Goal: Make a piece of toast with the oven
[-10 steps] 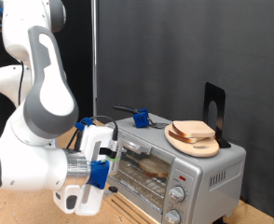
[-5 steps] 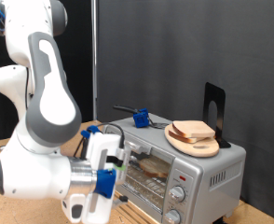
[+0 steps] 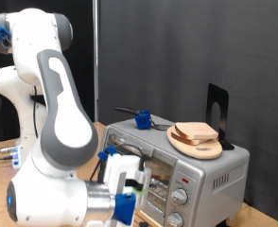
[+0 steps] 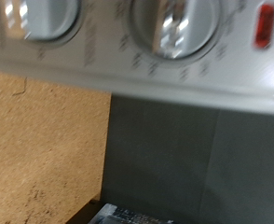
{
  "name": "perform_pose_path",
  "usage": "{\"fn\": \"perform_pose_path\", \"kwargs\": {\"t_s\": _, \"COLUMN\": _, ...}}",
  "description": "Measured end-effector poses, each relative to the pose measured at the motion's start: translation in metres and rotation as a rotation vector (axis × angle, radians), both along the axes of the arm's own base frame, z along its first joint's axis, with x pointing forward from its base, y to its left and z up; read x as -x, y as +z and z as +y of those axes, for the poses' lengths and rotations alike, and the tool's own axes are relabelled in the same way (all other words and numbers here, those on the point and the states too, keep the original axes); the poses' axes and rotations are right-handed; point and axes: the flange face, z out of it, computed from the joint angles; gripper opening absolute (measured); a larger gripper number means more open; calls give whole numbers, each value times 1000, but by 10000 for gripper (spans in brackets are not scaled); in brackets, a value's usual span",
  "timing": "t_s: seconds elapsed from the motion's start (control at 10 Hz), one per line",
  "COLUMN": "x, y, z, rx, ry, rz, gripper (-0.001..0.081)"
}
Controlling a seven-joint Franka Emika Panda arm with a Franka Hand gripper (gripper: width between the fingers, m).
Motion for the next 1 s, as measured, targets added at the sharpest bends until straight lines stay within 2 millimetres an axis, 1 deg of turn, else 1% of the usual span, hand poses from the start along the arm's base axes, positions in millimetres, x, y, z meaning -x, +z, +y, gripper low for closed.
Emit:
{"fn": "perform_pose_path", "kwargs": {"t_s": 0.3, "x": -28, "y": -24, "z": -3, "rx": -18, "ry": -22, "rz": 63, "gripper": 800}}
{"fn": "perform_pose_path", "kwargs": {"t_s": 0.5, "x": -40, "y": -38, "z": 1, "rx": -31, "ry": -28, "rz": 107, "gripper": 800}}
{"fn": "perform_pose_path", "kwargs": {"t_s": 0.7, "x": -43, "y": -48, "z": 13, "rx": -49, "ry": 8, "rz": 133, "gripper": 800}}
{"fn": "perform_pose_path", "kwargs": {"t_s": 1.0, "x": -38, "y": -53, "z": 33, "rx": -66, "ry": 72, "rz": 151, "gripper": 800}}
